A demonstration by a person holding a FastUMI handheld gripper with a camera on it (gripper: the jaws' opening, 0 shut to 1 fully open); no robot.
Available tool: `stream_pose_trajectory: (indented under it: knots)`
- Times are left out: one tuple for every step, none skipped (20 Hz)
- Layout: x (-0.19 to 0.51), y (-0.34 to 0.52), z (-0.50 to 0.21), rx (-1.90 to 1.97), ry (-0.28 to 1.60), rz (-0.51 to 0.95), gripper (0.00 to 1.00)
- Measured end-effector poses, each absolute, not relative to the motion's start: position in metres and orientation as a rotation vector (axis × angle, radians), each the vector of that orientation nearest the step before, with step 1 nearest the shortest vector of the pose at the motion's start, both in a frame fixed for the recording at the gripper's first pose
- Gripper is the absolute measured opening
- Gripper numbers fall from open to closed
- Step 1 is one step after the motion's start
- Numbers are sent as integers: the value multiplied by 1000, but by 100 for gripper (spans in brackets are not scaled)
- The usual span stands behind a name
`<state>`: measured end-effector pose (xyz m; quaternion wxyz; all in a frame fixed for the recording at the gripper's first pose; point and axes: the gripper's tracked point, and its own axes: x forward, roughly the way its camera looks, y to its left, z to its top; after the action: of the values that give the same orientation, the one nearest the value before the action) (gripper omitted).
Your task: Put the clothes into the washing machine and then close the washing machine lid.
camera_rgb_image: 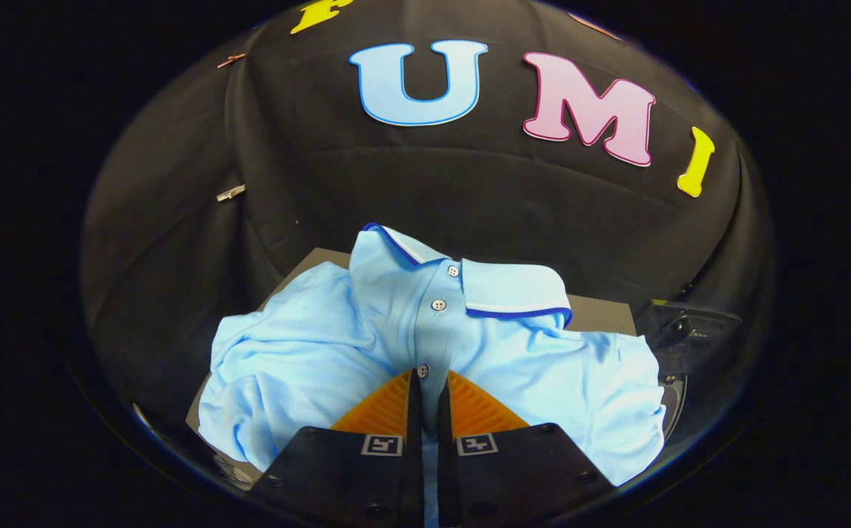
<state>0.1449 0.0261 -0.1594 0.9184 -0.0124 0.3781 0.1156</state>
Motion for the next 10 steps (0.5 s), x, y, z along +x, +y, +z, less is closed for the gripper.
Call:
stream_pose_trajectory:
  knots:
    - [146, 26, -152, -35, 759, 242, 12]
    - [145, 25, -144, -46, 738, 248, 12]
    - [143, 25, -137, -60, 718, 259, 12]
    - [141, 25, -129, -71, 698, 274, 12]
    - [137, 23, -123, -77, 680, 285, 12]
    - [131, 21, -117, -70, 667, 292, 12]
    - [126, 17, -112, -60, 651, 300, 12]
    - [123, 12, -106, -47, 631, 306, 12]
    - [121, 3, -104, -35, 621, 306, 12]
    - [117, -10, -102, -12, 617, 300, 12]
